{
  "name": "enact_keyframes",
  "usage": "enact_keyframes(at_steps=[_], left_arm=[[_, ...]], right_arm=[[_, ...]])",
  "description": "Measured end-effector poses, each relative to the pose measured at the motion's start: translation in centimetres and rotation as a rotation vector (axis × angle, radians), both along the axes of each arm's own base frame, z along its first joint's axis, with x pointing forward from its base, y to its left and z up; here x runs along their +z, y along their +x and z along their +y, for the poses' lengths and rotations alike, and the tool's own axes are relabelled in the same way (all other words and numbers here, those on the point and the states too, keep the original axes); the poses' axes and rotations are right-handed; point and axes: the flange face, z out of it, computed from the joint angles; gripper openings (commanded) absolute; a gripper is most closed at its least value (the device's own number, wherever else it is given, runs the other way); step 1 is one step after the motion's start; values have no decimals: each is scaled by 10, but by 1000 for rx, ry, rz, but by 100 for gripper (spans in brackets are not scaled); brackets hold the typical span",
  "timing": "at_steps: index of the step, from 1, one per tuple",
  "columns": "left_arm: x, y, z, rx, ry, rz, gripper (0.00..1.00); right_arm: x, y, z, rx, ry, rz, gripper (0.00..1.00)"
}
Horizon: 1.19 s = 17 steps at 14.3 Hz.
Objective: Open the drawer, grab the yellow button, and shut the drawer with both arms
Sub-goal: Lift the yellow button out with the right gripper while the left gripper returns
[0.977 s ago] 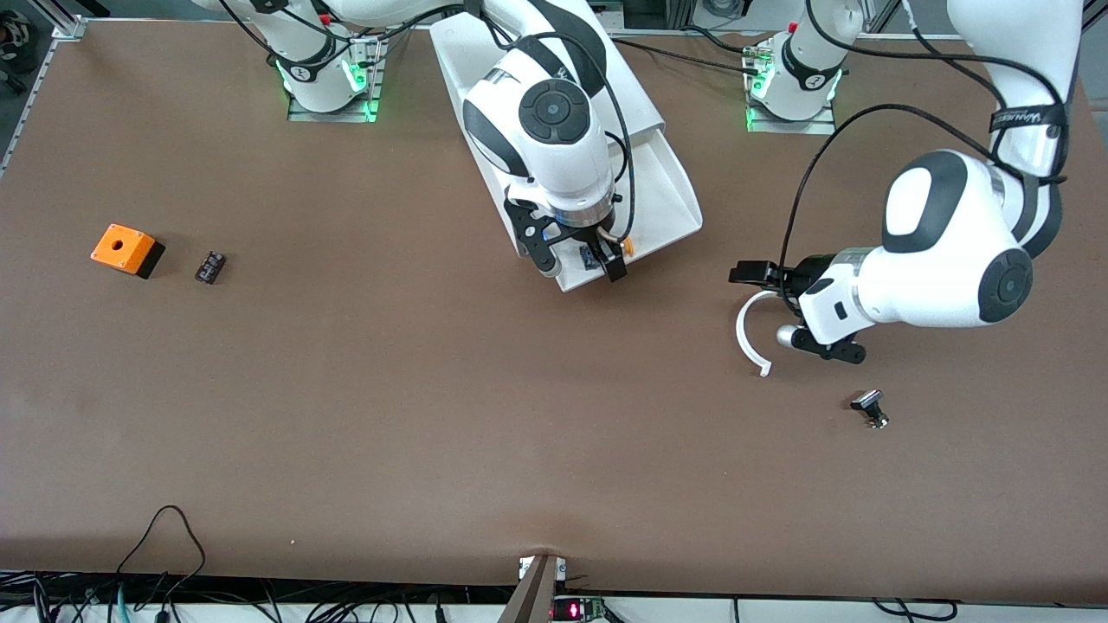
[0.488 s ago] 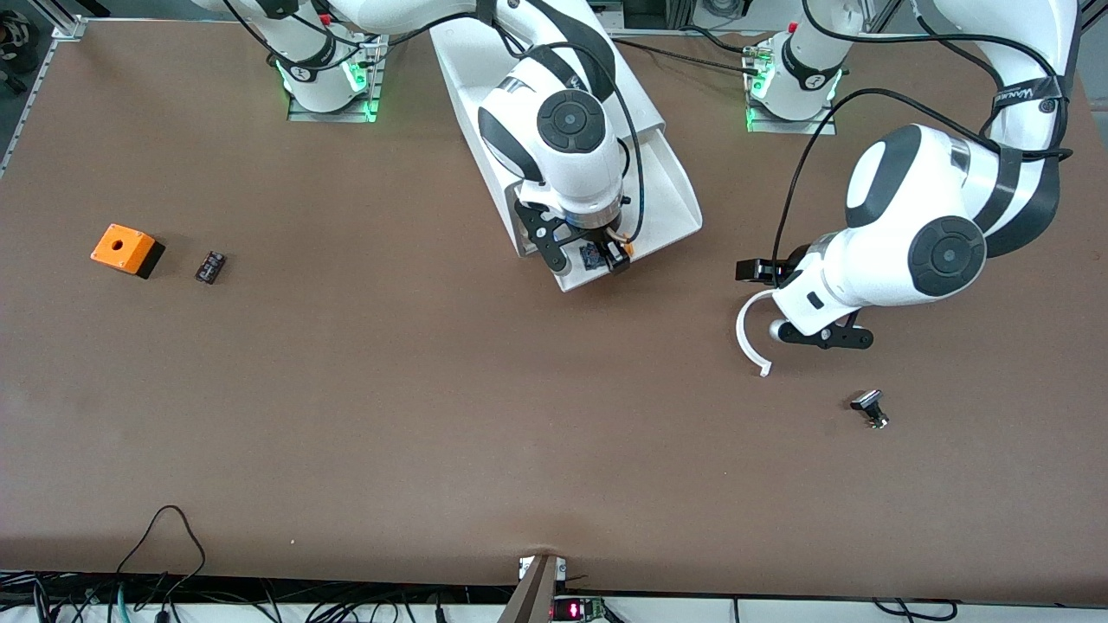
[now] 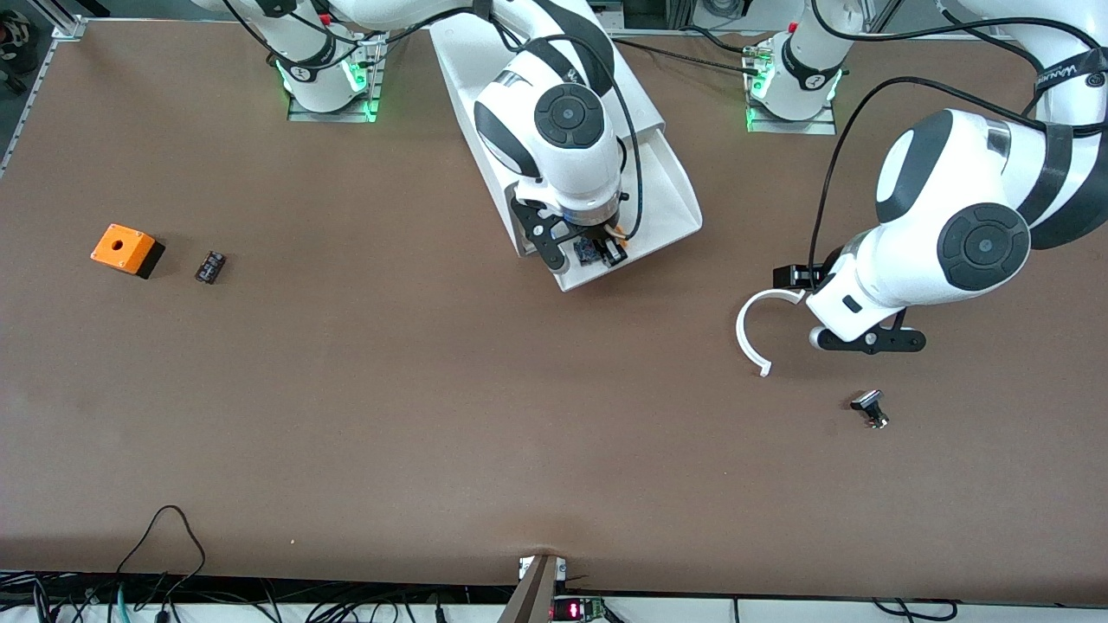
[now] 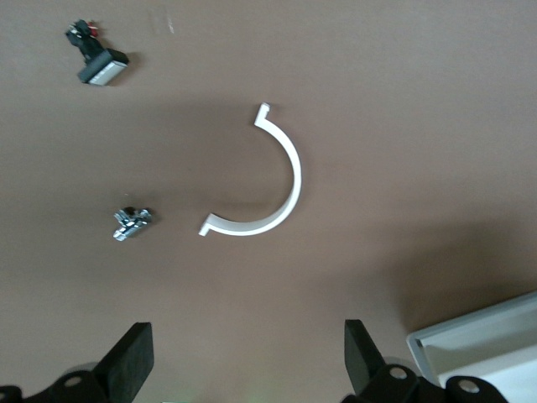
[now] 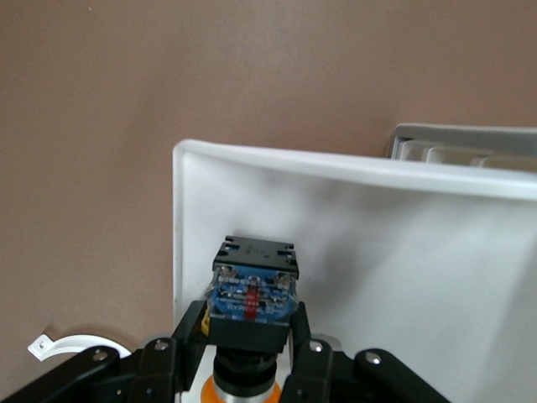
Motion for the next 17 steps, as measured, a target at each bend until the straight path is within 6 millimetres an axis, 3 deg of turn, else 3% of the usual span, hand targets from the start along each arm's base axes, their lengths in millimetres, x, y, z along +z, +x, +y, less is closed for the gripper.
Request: enact_keyframes(at_steps=[4,7,10,13,17], left_arm=[[-18,9,-21,174,36,-64,100],[-49,7,-64,280,43,-118,99],[-77,-17,-115,397,86,-122,98],[-88,-46,-162,427,115,-111,98],[-97,-67,-187,419,99,-63,98]], right_arm=[[62,23,-35,37,37,-55,0],[95,53,-82,127,85,-72,0],[108,92,-142,281,119,-89,0],[110,123,-212,494,99,-72,0],[93,154,-295,735,37,-63,0]])
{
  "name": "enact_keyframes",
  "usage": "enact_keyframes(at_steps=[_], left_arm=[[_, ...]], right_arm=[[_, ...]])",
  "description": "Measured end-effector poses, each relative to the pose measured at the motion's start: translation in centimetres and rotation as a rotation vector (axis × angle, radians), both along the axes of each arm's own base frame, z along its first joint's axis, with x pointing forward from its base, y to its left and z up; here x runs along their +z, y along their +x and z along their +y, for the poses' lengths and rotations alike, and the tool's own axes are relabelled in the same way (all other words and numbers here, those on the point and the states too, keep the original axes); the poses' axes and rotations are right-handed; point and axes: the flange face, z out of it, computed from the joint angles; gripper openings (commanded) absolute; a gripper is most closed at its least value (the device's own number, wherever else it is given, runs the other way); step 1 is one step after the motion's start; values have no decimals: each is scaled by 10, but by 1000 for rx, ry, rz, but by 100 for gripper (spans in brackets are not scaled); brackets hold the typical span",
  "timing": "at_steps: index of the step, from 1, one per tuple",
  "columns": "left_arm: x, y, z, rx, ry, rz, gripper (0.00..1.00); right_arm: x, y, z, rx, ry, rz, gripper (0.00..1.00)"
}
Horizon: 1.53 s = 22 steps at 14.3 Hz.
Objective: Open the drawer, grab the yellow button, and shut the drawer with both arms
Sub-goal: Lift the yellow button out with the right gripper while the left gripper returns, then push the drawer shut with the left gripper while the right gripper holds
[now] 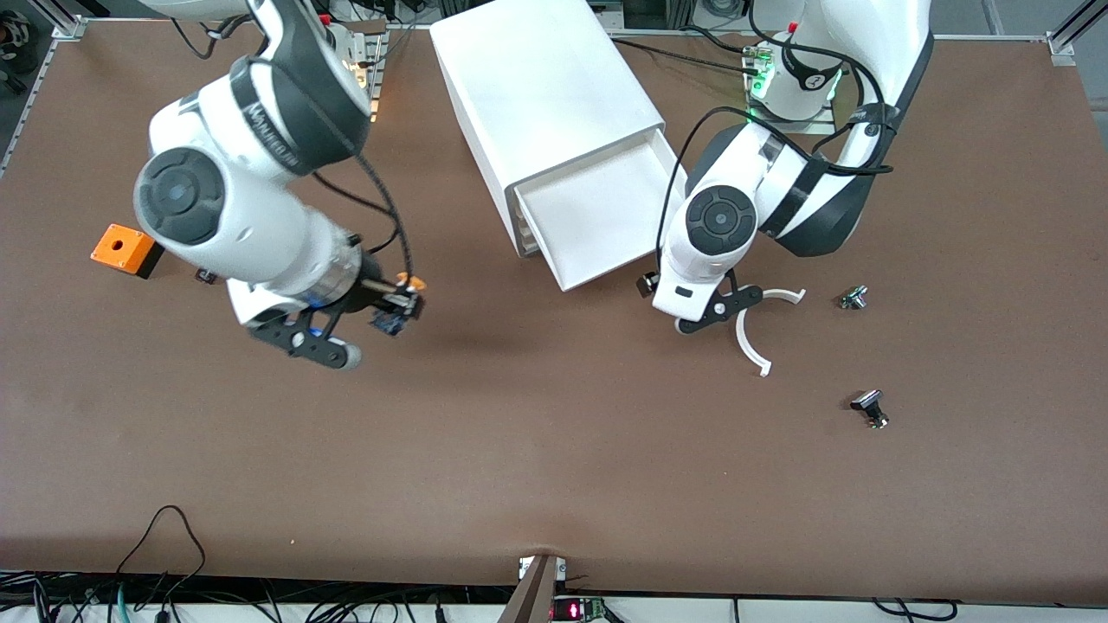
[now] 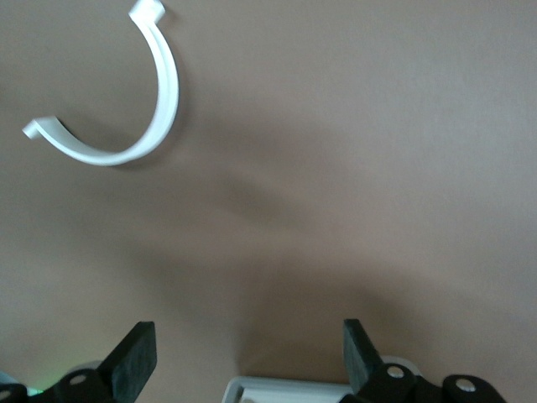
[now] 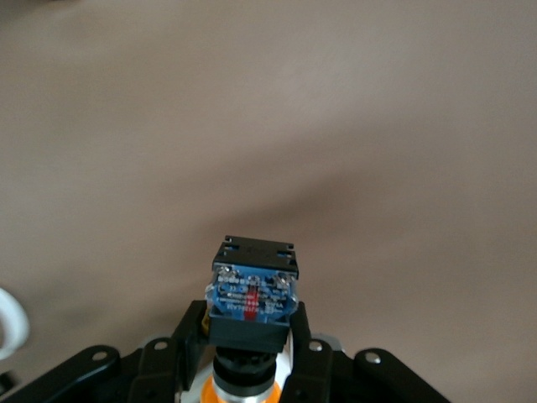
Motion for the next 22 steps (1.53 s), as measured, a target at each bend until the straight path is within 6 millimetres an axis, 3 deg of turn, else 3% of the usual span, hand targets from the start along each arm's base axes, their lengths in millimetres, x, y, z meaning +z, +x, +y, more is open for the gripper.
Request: enact_keyframes(at_steps=[3,7,12,19,22], left_arm=[[-7,-16,-16,-18,-21,37,97],[-3,-39,-44,-9,-27,49,97],[1,-66,-69,-10,-23,60,97],[10,-99,-89,-53,2,98,97],[17,-105,-91,-50,2,107,97]], right_arm=[[-30,20,-63,128,-66,-24,0],[-85,25,-122,223,-98,-64,0],[-176,5,-198,297,-141,-45,0],[-252,-27,-286,313,-176,-50,0],[-279,-32,-307,303,-112,-46,0]])
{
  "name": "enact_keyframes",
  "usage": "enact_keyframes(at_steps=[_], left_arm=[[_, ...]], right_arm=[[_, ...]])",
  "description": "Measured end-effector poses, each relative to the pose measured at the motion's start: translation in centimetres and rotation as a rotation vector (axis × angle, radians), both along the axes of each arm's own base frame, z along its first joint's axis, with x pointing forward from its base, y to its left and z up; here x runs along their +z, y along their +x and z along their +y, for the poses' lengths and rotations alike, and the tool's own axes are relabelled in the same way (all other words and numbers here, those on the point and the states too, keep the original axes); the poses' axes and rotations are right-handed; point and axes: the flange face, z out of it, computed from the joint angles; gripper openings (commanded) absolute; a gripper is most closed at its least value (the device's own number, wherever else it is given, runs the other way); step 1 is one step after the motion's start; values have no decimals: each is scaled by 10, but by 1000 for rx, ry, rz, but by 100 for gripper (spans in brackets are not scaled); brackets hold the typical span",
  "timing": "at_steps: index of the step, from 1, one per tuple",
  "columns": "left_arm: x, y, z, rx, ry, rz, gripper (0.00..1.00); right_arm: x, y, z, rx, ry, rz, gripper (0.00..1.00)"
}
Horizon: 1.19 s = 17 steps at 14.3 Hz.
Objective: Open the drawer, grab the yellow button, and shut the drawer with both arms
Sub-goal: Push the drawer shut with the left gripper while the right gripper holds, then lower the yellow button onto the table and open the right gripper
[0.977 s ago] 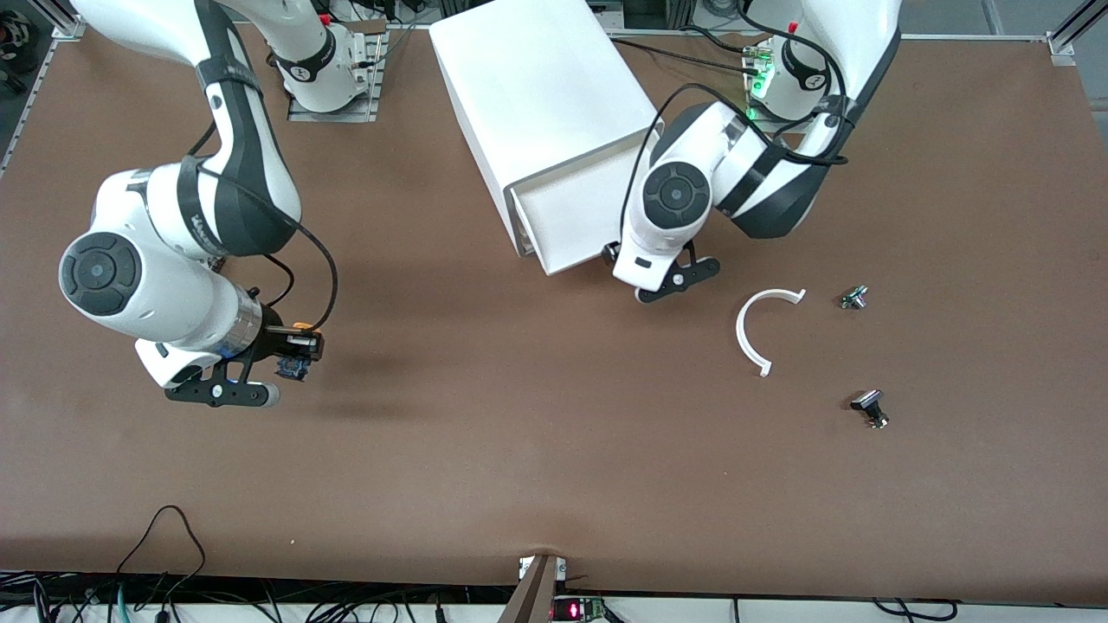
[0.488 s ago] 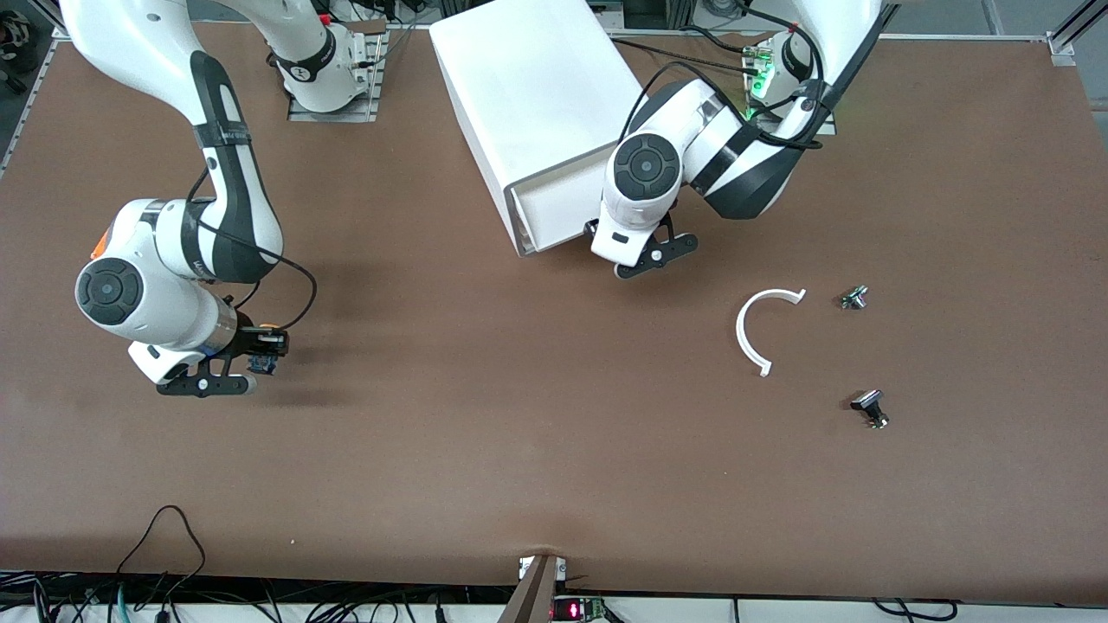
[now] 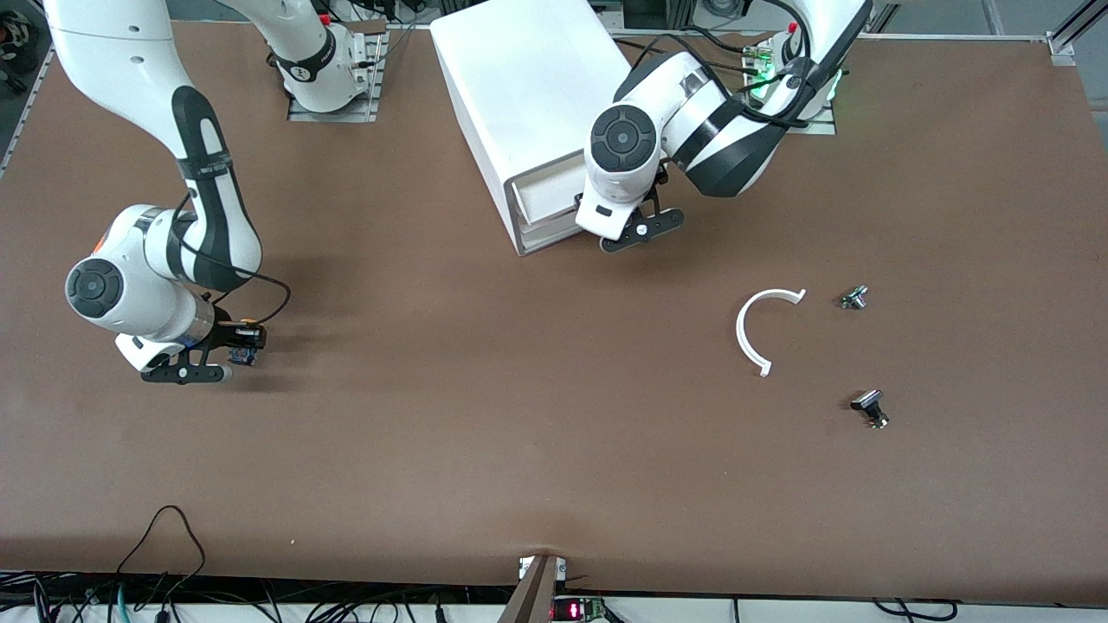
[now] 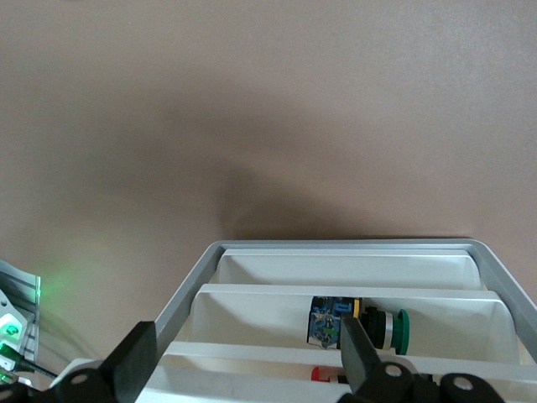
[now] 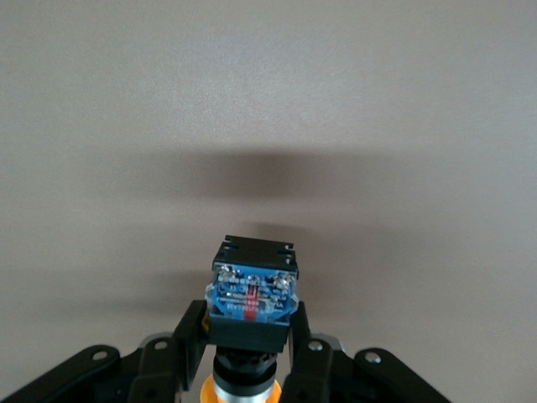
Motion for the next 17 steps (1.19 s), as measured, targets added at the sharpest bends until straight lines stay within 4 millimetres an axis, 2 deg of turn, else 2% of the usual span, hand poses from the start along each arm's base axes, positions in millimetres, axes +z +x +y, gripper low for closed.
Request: enact_keyframes(at_steps=[2,3,4,5,6,7,8,12,15,17], left_arm=[[2,-3,-2,-3,-2,-1,97],[2,-5,-4,-4,-2,0,97],[2,-6,-5,-5,-1,2,97],[0,-8,-6,-7,1,5,97],[-2,-9,-5,-8,5,8,97],[-4,-10,-5,-9,8,12,97],[-6,-11,-5,-9,9,13,97],[-15,-11,-8,-10,1,18,97],[-17,-14,-12,-17,-3,19,96],[-18,-16,-14,-22,-3,20,96]], right_arm=[[-18,-1,-2,3,12,1,0],[-25,-1,-2,1,10,2,22],[-28,-2,-2,1,7,4,31],[-30,-2,-2,1,6,5,45],[-29,-2,-2,1,6,5,55],[-29,-1,-2,1,6,3,84],[-28,-1,-2,2,6,1,99],[-19,8,2,10,8,-22,99],[-1,21,11,23,14,-64,99],[19,27,18,34,21,-99,99]])
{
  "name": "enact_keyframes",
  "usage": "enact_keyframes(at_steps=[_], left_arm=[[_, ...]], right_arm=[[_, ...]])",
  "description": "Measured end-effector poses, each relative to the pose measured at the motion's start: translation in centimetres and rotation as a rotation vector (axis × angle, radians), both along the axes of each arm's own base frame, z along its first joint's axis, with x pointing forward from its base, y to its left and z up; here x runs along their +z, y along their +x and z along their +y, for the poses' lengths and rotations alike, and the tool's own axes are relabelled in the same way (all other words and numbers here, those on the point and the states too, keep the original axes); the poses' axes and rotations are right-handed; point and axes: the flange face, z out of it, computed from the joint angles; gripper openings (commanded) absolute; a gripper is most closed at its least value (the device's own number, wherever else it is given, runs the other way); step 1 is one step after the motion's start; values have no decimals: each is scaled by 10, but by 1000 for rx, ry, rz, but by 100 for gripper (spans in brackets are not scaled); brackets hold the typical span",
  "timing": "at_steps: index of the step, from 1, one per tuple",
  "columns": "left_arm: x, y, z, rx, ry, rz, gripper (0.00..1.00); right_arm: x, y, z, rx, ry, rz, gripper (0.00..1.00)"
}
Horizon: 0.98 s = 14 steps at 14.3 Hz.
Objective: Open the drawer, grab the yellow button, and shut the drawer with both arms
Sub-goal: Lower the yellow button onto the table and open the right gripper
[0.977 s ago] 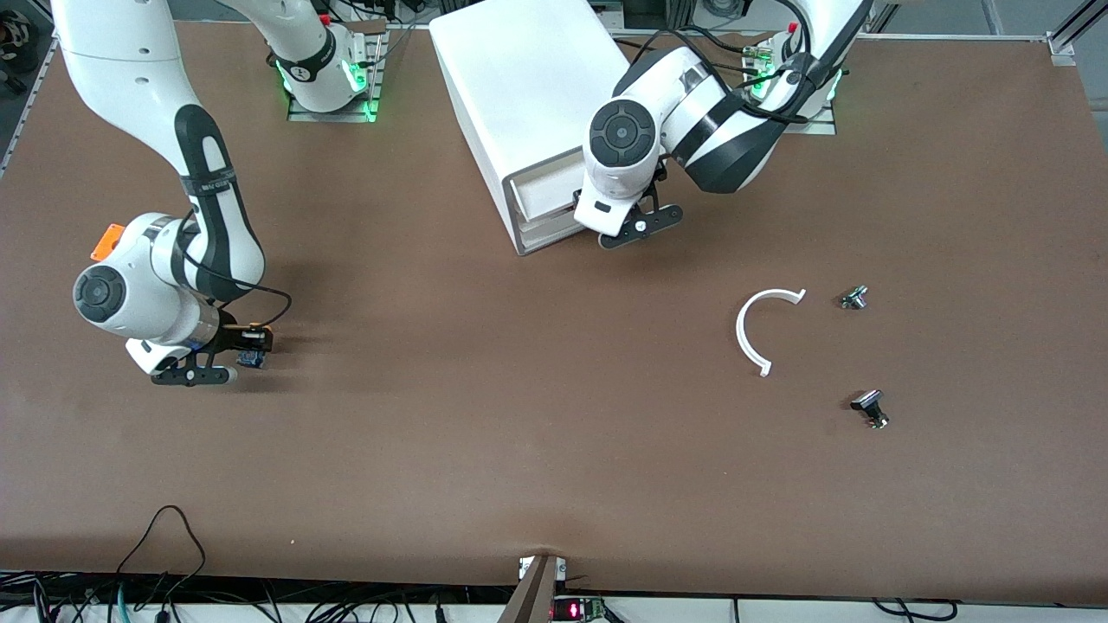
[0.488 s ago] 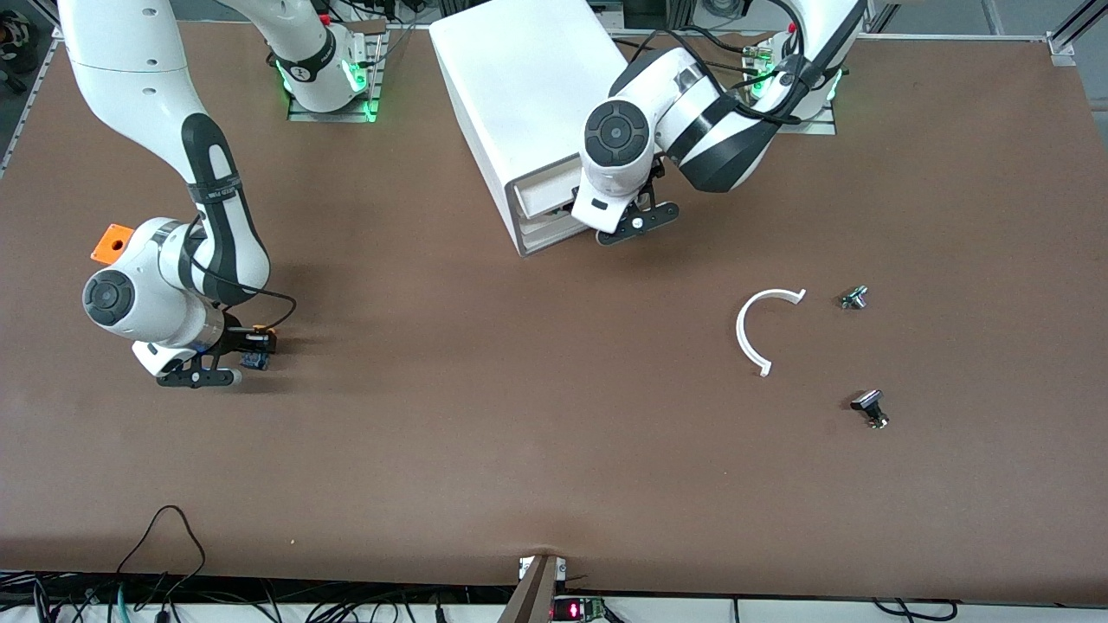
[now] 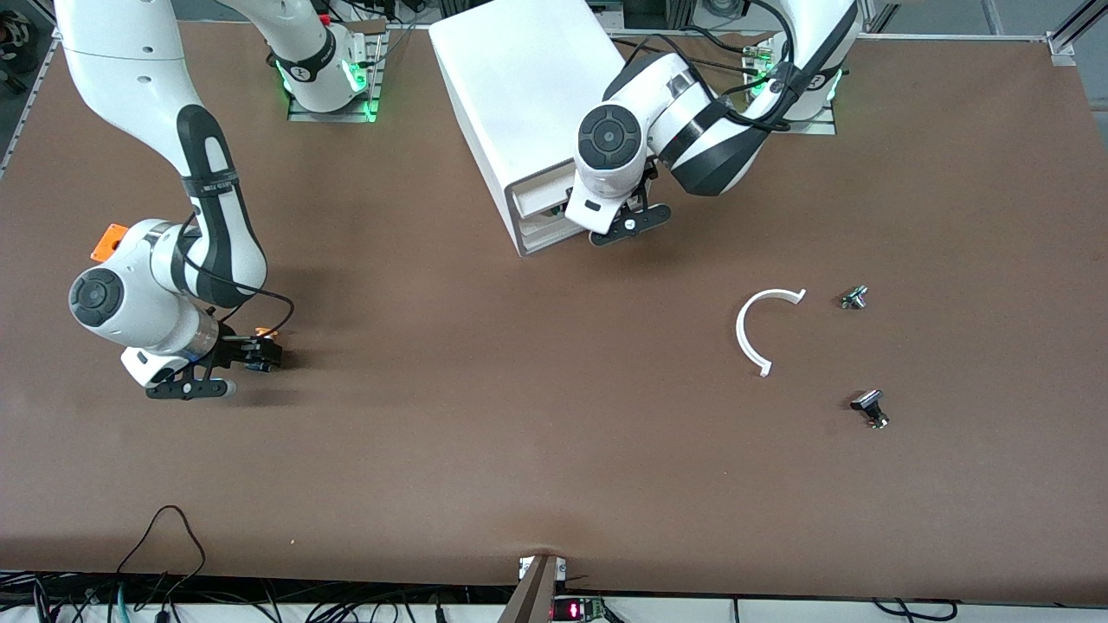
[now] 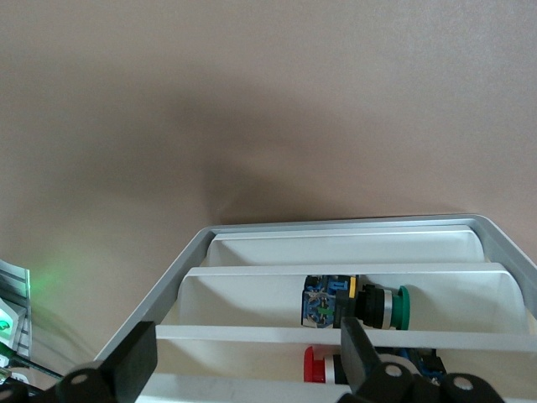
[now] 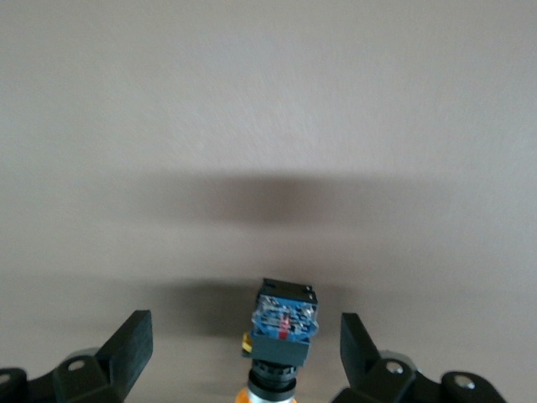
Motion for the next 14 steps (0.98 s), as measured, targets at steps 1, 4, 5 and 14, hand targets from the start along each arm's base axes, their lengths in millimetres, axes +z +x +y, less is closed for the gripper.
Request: enact_keyframes(at_steps=[1,4,5,14], left_arm=[[0,-2,-1,-3,1,1,96],[-5,-9,-5,-12,6,6,96],[-8,-12,-7,-14,6,6,96],[-9,-19,-12,-23,4,4,96]], right_arm=[[12,2,5,7,6,-19,99],[49,5,19,28,24,-72,99],[59,5,23,34,31,-82,99],[144,-10,30,75,36,-83,99]])
